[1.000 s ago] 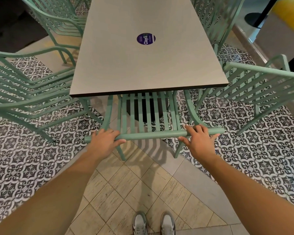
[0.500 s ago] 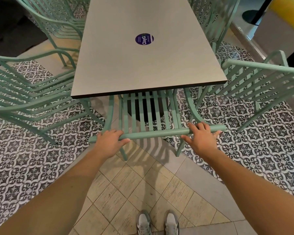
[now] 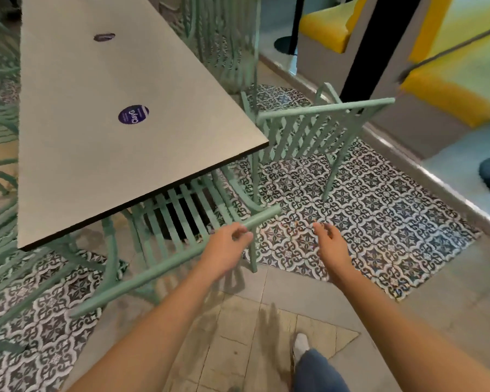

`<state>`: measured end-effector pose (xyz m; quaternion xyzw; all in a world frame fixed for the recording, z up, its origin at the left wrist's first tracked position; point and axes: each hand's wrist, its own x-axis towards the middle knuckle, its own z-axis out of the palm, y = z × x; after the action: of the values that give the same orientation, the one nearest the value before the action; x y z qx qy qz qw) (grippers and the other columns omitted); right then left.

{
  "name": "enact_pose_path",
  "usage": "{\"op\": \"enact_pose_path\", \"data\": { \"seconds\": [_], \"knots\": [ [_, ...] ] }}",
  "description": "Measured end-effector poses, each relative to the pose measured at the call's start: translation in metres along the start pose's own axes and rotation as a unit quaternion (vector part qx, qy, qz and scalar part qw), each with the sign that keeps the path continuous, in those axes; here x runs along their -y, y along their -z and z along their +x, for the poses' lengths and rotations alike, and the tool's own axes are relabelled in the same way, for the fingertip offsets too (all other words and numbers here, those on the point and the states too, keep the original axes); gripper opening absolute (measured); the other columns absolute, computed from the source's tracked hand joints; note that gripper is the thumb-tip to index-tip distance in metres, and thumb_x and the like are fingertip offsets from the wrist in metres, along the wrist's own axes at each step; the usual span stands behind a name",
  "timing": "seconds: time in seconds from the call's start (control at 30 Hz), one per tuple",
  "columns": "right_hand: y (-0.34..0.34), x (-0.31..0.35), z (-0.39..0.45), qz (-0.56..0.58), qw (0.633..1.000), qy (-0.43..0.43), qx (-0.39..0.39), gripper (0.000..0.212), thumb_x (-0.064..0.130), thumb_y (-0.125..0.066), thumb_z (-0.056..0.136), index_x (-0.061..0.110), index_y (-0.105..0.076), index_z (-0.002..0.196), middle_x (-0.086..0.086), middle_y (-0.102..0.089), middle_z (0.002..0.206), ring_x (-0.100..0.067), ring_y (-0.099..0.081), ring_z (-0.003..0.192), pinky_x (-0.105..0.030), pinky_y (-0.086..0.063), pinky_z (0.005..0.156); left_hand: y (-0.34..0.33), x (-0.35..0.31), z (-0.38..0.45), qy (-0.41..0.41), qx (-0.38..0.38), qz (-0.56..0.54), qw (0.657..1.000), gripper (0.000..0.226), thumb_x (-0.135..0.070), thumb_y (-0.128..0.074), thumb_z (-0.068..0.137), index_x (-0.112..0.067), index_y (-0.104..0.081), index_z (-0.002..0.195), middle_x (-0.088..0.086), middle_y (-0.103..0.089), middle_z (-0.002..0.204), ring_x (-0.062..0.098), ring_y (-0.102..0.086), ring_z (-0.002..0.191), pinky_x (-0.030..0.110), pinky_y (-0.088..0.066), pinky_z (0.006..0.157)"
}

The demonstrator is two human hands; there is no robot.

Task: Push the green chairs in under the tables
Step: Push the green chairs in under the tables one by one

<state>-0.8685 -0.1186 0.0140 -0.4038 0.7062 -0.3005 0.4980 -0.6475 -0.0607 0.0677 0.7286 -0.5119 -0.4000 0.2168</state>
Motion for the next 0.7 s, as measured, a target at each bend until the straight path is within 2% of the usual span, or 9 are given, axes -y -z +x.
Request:
{"op": "enact_pose_path", "data": {
  "seconds": [0.07,0.13,0.23,0.3,0.37,0.47,0.53,0.6,0.7],
  "knots": [
    [0.026,-0.001,0.019,0.035,0.999,-0.009,-0.02,0.06,0.049,-0.048,0.095,0.017,-0.037,0.145,-0.006,-0.049,0.131,-0.024,-0.049,0.118,-0.037,-0.038,0.095,-0.021,-0.03,0.012,0.008,0.02,-0.052,0.998,0.024,-0.035,-0.051,0.098,-0.021,-0.063,0.113,-0.008,-0.064,0.099,0.016,-0.062,0.089,0.019,-0.046,0.069],
    [0.048,0.0,0.043,0.067,0.997,-0.014,-0.024,0.057,0.048,-0.047,0.096,0.018,-0.038,0.144,-0.005,-0.047,0.137,-0.024,-0.048,0.121,-0.038,-0.039,0.093,-0.042,-0.055,0.033,0.04,0.038,-0.103,0.993,0.023,-0.035,-0.051,0.098,-0.02,-0.065,0.109,-0.005,-0.067,0.102,0.018,-0.065,0.093,0.031,-0.051,0.081],
    [0.08,0.002,0.088,0.125,0.991,-0.03,-0.02,0.053,0.052,-0.047,0.094,0.018,-0.046,0.134,-0.004,-0.054,0.127,-0.02,-0.052,0.103,-0.03,-0.042,0.069,-0.074,-0.089,0.074,0.112,0.06,-0.192,0.973,0.023,-0.04,-0.048,0.098,-0.023,-0.062,0.107,-0.002,-0.066,0.107,0.017,-0.063,0.098,0.038,-0.051,0.09],
    [0.104,0.007,0.117,0.159,0.986,-0.058,0.003,0.05,0.054,-0.046,0.093,0.017,-0.049,0.128,-0.005,-0.055,0.115,-0.017,-0.051,0.087,-0.027,-0.037,0.058,-0.092,-0.112,0.103,0.154,0.059,-0.256,0.952,0.027,-0.044,-0.049,0.097,-0.021,-0.061,0.104,0.005,-0.064,0.11,0.02,-0.061,0.096,0.036,-0.053,0.081],
    [0.125,0.014,0.14,0.191,0.978,-0.078,0.018,0.044,0.051,-0.046,0.094,0.016,-0.051,0.12,-0.004,-0.055,0.105,-0.015,-0.049,0.078,-0.028,-0.038,0.056,-0.103,-0.131,0.128,0.184,0.05,-0.333,0.923,0.033,-0.046,-0.051,0.095,-0.015,-0.059,0.103,0.008,-0.061,0.106,0.019,-0.059,0.089,0.032,-0.049,0.068],
    [0.156,0.04,0.181,0.205,0.974,-0.092,0.023,0.035,0.045,-0.044,0.098,0.015,-0.053,0.114,-0.006,-0.054,0.096,-0.018,-0.049,0.081,-0.033,-0.043,0.068,-0.117,-0.168,0.172,0.206,0.021,-0.42,0.884,0.039,-0.047,-0.048,0.097,-0.011,-0.054,0.11,0.008,-0.059,0.114,0.02,-0.06,0.092,0.034,-0.048,0.068],
    [0.166,0.058,0.207,0.211,0.972,-0.096,0.039,0.036,0.043,-0.044,0.098,0.013,-0.051,0.116,-0.01,-0.055,0.106,-0.02,-0.053,0.093,-0.037,-0.049,0.078,-0.122,-0.188,0.199,0.215,-0.006,-0.457,0.863,0.043,-0.049,-0.047,0.097,-0.013,-0.053,0.118,0.011,-0.057,0.121,0.023,-0.06,0.097,0.04,-0.051,0.076],
    [0.171,0.076,0.231,0.222,0.968,-0.098,0.063,0.044,0.044,-0.046,0.096,0.015,-0.046,0.13,-0.01,-0.052,0.12,-0.024,-0.053,0.11,-0.047,-0.049,0.095,-0.125,-0.204,0.227,0.217,-0.035,-0.472,0.854,0.054,-0.051,-0.045,0.097,-0.012,-0.045,0.134,0.014,-0.055,0.129,0.028,-0.058,0.109,0.048,-0.051,0.09],
    [0.169,0.102,0.275,0.23,0.963,-0.102,0.095,0.052,0.047,-0.049,0.094,0.02,-0.042,0.138,-0.01,-0.05,0.131,-0.026,-0.053,0.115,-0.05,-0.048,0.097,-0.129,-0.224,0.273,0.219,-0.057,-0.494,0.839,0.063,-0.051,-0.042,0.097,-0.014,-0.032,0.147,0.014,-0.052,0.136,0.028,-0.057,0.113,0.048,-0.05,0.091]
  ]
}}
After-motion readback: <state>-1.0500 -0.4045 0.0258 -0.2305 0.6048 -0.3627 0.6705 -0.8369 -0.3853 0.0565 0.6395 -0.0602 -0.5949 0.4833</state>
